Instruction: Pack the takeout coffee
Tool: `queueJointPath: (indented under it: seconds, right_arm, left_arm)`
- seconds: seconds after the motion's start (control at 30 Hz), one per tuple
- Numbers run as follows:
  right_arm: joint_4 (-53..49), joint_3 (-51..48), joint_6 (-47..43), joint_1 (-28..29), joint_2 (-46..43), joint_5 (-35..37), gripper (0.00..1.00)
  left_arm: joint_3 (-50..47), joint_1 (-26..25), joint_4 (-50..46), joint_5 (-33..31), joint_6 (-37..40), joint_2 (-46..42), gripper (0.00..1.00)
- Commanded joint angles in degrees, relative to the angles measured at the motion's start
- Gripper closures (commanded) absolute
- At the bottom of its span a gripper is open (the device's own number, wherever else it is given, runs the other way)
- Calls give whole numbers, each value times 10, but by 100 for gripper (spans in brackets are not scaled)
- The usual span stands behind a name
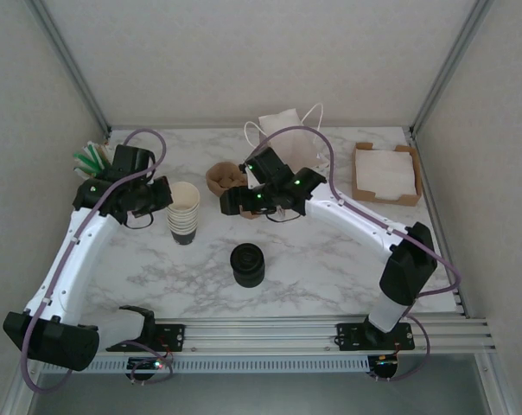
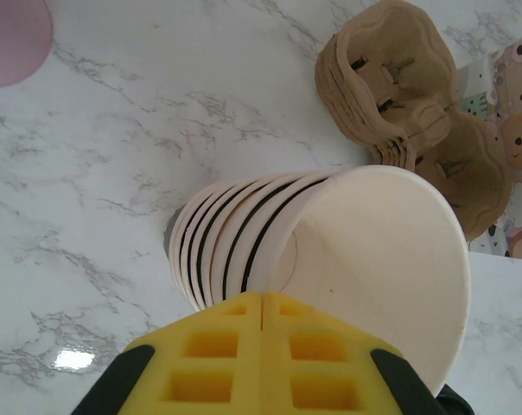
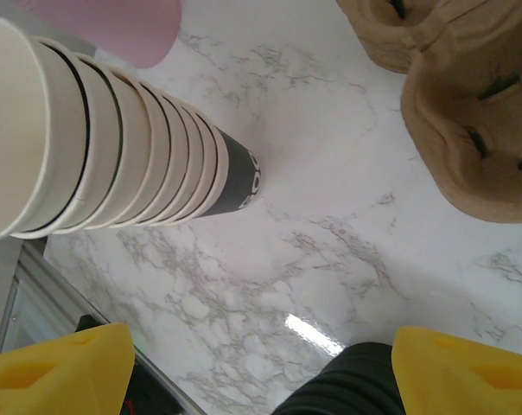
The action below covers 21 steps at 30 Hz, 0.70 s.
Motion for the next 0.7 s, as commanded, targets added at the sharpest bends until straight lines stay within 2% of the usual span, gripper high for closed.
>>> queueJointPath:
  seconds: [0.0, 0.07, 0.2, 0.3, 0.67]
  right_arm:
    - [1, 35, 5, 6, 22, -19, 21]
    - [1, 48, 6, 6, 34, -27, 22]
    - [-2, 69, 7, 6, 54, -37, 24]
    - [-6, 81, 4, 6, 63, -39, 23]
    - [-4, 91, 7, 6, 76, -50, 24]
  left_arm:
    - [-13, 14, 8, 23, 9, -10, 100]
    - [-17, 22, 6, 23, 12, -13, 100]
    - [-20, 27, -3, 4, 15, -14, 86]
    - [-19, 26, -12, -10, 18, -14, 80]
    - [-19, 27, -32, -38, 30, -12, 82]
